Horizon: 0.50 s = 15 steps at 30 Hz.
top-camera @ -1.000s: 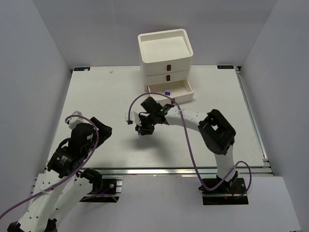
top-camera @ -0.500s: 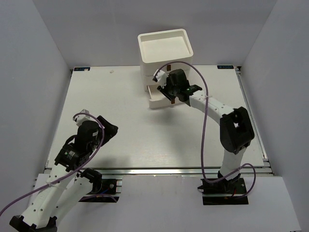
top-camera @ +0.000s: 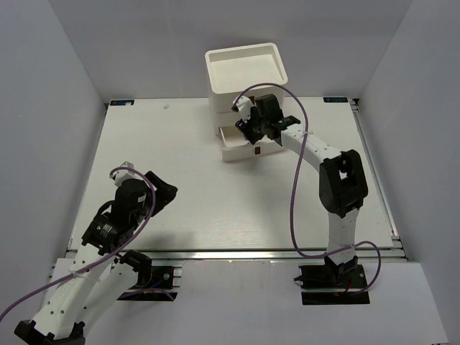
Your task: Sort the legos into containers by color
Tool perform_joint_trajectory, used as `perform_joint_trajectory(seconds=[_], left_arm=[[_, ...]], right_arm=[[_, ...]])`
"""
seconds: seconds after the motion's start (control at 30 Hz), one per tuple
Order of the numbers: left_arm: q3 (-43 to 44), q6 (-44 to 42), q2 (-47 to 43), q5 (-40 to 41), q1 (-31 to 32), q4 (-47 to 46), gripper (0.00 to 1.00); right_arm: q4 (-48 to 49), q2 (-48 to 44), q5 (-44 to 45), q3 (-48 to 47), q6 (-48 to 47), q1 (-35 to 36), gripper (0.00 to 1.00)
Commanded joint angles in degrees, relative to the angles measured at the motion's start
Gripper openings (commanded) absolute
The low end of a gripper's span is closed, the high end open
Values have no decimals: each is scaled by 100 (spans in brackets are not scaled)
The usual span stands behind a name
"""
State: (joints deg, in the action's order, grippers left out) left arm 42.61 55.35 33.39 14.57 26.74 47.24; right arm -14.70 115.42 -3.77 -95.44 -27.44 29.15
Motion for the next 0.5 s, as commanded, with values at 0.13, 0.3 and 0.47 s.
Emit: perform_joint_trajectory(seconds=[0.13,0.3,0.47], left_arm=[[-104,-77,124,-156,-11,-338,86],[-60,-112,133,-121,-11,-269,86],[-183,-68,-7,-147,-11,-303,86]], right_arm=[[-278,-670,-1204,245,45,-295,43],[-1452,-556,-3174,-280,-1153,-515,0],[-4714,-108,-3756,-547,-5543,-507,0]])
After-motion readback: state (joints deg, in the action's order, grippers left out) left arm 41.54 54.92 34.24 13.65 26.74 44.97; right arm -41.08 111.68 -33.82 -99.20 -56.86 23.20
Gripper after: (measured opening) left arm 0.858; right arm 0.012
